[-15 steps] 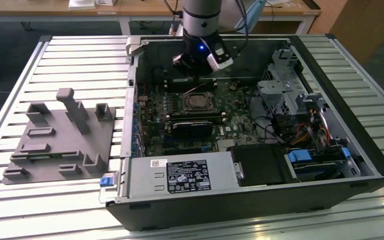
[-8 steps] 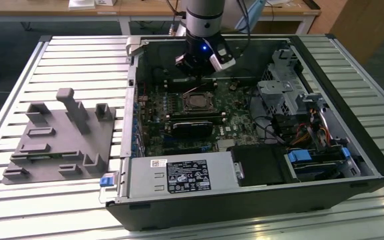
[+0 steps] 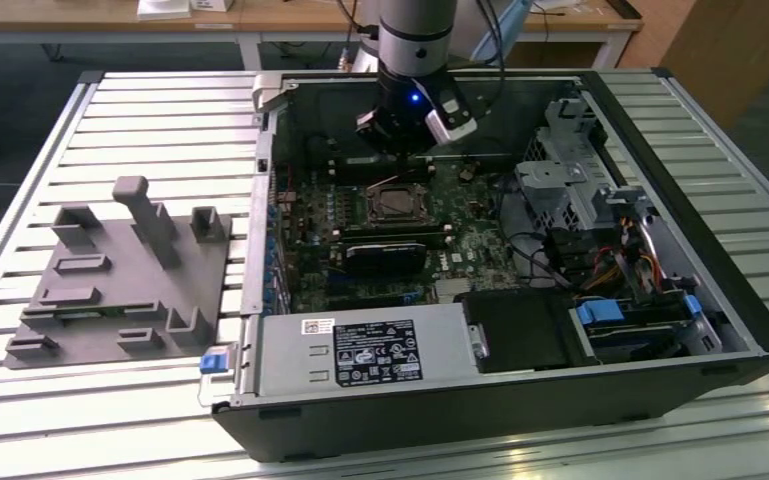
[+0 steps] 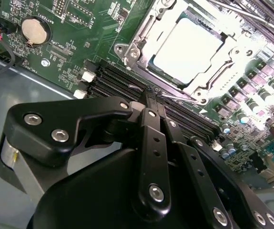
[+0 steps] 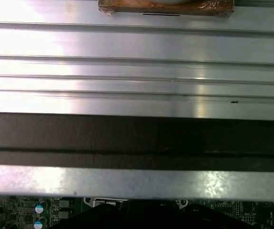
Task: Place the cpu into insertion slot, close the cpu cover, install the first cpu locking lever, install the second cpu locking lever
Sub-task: 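Install the first cpu locking lever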
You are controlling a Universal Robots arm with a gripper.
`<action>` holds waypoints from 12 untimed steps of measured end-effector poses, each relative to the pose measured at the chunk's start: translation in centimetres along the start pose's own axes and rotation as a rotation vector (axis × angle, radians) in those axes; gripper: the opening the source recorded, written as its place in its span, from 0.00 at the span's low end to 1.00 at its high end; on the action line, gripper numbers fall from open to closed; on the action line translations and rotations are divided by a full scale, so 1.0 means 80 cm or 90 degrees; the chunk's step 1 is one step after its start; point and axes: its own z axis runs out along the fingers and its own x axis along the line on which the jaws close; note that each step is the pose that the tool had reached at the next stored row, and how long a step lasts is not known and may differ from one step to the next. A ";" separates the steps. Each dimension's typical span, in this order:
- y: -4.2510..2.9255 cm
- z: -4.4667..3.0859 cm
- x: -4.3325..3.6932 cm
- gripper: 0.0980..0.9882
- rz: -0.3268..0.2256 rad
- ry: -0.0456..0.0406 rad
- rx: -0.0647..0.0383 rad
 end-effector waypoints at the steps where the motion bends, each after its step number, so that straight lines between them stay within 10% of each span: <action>1: 0.0000 0.0001 0.000 0.01 0.000 0.0000 0.000; 12: -0.0002 0.0024 -0.002 0.01 0.000 0.0003 0.000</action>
